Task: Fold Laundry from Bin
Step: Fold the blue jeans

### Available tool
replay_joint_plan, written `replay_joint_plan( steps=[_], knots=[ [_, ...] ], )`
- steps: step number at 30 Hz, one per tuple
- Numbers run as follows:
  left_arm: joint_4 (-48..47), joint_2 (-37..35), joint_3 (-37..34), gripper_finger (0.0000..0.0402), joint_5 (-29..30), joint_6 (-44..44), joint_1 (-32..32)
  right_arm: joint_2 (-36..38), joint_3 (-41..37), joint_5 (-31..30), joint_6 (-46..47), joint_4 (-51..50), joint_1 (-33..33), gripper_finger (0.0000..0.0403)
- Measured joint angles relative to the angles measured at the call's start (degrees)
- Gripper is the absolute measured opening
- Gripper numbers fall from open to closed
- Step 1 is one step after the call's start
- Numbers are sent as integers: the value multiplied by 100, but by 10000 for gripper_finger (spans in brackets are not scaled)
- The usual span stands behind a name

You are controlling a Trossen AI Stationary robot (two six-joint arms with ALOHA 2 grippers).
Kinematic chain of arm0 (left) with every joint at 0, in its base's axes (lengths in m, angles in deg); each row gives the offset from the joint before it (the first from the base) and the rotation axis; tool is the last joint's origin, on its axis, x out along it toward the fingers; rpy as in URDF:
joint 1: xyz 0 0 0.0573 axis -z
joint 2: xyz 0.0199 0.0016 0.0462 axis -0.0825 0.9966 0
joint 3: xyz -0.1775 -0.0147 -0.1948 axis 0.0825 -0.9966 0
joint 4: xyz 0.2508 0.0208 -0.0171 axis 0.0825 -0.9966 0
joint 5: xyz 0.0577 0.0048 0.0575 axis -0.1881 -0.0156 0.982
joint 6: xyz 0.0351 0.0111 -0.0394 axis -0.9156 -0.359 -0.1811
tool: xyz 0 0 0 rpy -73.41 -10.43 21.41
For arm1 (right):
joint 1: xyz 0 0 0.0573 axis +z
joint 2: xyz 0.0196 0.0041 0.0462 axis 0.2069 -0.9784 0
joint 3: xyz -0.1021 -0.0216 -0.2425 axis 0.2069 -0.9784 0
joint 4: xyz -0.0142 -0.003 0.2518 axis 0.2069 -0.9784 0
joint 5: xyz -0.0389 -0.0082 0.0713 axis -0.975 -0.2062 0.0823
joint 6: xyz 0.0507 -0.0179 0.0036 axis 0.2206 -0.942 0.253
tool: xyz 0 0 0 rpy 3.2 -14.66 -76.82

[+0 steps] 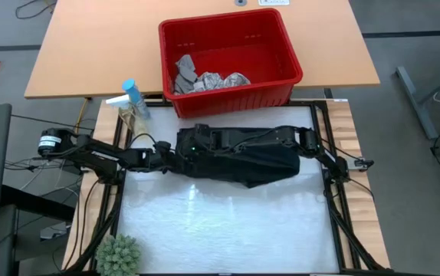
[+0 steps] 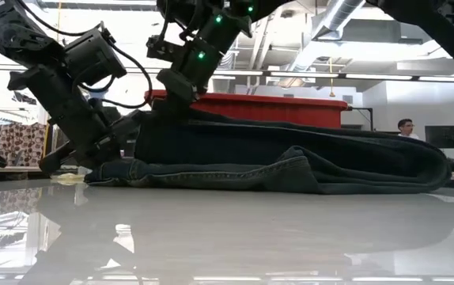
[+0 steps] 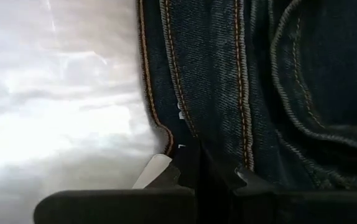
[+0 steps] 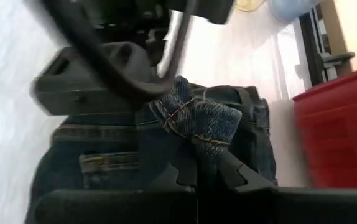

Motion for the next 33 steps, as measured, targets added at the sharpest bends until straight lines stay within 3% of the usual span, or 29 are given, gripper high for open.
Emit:
replay_joint_plan(
  steps=[6, 10, 20, 24, 33],
  knots=[
    [595, -188, -17, 0, -664, 128, 126, 0, 0, -73, -4, -13, 29, 31],
    [387, -494, 68, 0, -779, -40, 126, 0, 0, -65, -12, -16, 59, 31],
    [121, -868, 88, 0, -1104, 23, 69, 40, -91, 1340, -89, -380, 119, 31],
    [-43, -1124, 87, 0, -1346, 151, 63, 20, -133, 1469, -119, -387, 131, 31],
    [-1237, -2149, 142, 0, -1238, -432, -74, 20, -136, 1562, -157, -575, 63, 31]
  ],
)
